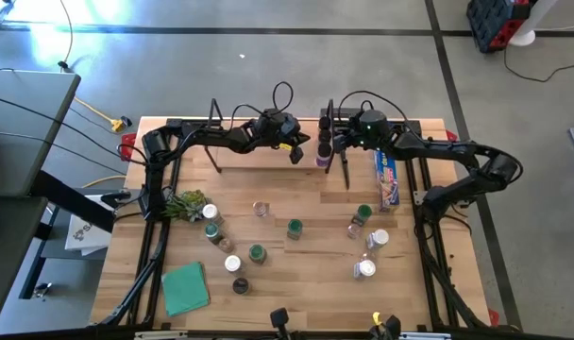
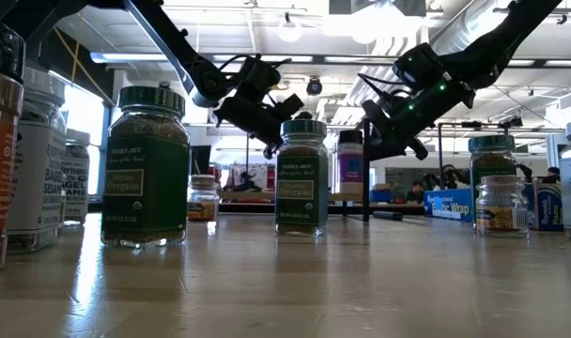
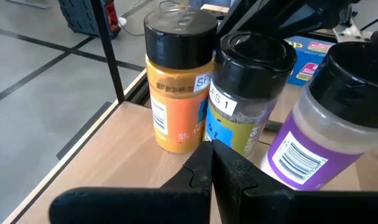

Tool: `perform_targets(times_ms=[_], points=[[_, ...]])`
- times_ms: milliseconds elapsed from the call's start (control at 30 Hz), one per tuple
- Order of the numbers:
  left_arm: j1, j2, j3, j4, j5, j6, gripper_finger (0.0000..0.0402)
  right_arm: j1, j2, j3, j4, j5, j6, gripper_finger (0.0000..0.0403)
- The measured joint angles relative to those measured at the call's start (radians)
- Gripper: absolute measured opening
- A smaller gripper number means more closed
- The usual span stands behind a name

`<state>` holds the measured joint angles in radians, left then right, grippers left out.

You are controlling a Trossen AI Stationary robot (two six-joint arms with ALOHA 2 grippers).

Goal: Shelf spices
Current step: Adjust the black seasoning bottles on the shelf

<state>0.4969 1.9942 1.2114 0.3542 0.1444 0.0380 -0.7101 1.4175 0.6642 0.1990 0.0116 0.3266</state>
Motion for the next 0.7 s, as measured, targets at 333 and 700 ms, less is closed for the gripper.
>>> perform_targets(times_ms=[333, 700], points=[[0.0, 0.0, 0.0, 0.001, 0.002, 0.019, 0.0, -0.059, -0.126, -0.004, -0.197, 0.118, -0.107, 0.008], [0.0, 0.0, 0.0, 0.007, 0.002, 0.053, 0.0, -0.231, 0.038, -0.003, 0.135, -0.234, -0.067, 0.008]])
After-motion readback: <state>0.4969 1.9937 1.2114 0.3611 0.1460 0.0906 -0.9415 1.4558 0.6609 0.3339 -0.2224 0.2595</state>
